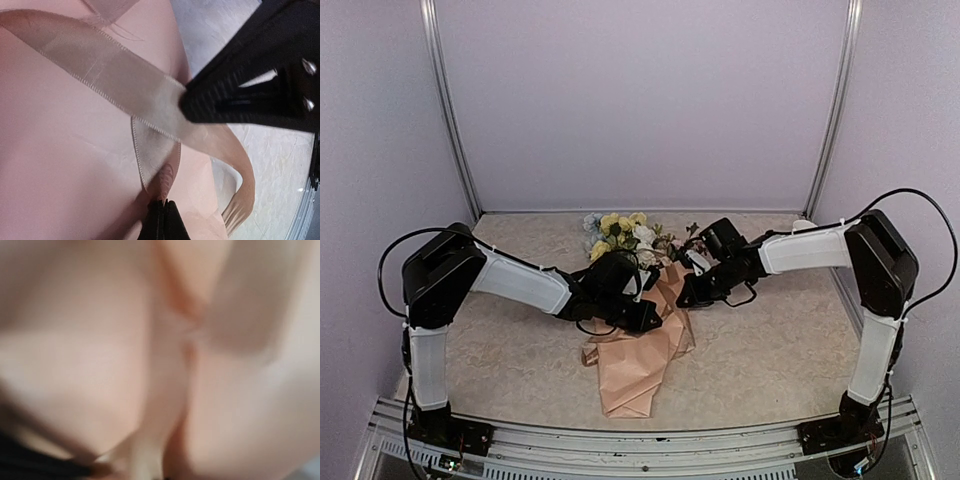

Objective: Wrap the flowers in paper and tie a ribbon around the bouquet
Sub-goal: Adjust the folded bouquet at the center of the board.

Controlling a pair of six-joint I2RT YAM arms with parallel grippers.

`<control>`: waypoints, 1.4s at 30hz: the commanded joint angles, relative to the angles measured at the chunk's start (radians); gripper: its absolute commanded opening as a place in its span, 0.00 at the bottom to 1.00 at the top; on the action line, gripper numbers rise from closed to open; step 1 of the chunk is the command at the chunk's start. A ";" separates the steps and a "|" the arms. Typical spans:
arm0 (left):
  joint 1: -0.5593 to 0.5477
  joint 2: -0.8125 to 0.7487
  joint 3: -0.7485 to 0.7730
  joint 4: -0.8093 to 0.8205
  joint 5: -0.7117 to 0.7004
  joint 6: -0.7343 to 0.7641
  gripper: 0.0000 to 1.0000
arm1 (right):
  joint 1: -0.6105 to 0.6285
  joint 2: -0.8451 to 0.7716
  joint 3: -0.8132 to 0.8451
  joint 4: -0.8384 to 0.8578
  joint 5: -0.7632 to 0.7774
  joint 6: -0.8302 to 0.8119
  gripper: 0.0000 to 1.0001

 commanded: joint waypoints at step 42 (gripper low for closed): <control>0.170 0.060 -0.211 0.750 0.322 -0.283 0.00 | 0.057 -0.169 0.036 -0.063 0.164 0.019 0.34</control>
